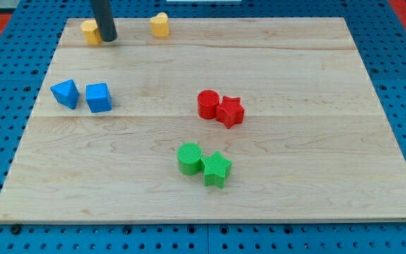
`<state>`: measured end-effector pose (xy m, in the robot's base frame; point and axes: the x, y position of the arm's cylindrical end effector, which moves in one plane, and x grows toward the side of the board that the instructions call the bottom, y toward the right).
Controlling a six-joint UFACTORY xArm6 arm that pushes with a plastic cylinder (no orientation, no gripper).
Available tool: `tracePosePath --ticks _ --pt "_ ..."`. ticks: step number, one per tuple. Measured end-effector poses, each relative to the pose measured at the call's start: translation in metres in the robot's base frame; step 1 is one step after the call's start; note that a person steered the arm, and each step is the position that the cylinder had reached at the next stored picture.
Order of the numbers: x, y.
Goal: Push the yellow heart to the yellow hexagon
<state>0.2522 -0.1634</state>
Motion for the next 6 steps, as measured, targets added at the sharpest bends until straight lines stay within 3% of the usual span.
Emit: tracePosePath --ticks 1,2,3,4,5,6 --pt "0.000 0.099" --pt "-0.030 0.152" --pt "-0.060 0.136" --pt "-0.017 0.071" --pt "-0.007 0.006" --pt "-0.003 0.075"
